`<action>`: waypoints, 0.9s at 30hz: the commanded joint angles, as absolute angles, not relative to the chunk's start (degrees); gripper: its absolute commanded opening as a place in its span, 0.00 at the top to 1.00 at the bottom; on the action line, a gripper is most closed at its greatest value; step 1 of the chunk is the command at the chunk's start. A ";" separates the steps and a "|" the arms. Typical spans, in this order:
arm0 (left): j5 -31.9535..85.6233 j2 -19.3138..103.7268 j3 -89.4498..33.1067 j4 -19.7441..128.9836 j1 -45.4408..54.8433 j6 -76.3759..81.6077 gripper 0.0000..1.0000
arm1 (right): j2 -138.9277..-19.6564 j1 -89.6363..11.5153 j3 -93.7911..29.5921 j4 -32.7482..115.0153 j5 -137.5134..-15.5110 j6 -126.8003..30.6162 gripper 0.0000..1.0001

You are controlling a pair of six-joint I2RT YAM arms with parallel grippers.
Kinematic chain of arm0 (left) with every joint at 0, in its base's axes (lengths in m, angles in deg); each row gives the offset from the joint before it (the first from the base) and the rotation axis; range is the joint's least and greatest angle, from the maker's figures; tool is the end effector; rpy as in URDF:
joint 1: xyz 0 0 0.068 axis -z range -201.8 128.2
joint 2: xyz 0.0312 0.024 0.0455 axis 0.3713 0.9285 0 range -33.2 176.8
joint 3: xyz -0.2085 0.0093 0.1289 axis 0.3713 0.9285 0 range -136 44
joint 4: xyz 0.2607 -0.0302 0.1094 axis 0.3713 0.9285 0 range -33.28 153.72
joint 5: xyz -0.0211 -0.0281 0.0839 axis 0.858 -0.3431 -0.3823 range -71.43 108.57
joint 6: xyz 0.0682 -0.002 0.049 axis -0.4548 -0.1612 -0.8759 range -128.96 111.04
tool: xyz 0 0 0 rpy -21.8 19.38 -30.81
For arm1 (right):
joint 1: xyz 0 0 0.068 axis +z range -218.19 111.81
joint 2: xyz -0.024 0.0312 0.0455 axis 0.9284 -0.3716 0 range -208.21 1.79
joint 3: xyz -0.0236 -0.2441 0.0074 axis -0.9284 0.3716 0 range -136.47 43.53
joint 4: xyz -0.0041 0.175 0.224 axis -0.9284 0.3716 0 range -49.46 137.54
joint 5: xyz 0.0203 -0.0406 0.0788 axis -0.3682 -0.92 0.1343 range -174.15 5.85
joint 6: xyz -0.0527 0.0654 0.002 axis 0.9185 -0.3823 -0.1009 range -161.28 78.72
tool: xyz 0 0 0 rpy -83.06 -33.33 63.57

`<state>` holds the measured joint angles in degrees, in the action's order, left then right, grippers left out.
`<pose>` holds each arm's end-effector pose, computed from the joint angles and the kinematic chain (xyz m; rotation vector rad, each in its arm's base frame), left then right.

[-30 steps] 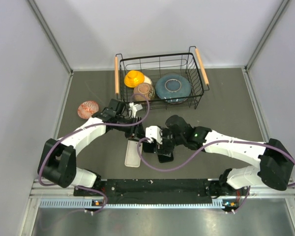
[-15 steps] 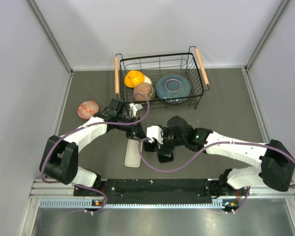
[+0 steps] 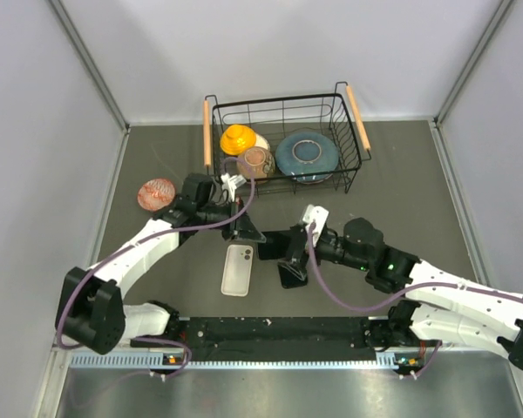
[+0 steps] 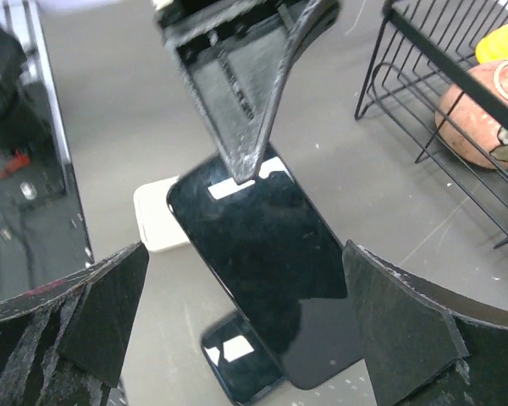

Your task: Put the phone into the phone case

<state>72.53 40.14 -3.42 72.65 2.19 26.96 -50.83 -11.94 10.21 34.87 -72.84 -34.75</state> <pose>0.2576 -0.1798 0.1971 0.2926 2.4376 -1.5899 0.1509 0.2517 0.2338 -1.0988 1.5211 0.7867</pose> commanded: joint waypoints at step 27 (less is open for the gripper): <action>45.29 2.13 15.52 42.68 1.32 55.63 1.00 | -60.17 -11.15 14.18 -6.04 -93.91 -99.90 0.34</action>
<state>45.67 3.95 15.07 53.22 1.49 51.18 -57.98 -11.94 13.91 4.62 -92.97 -95.36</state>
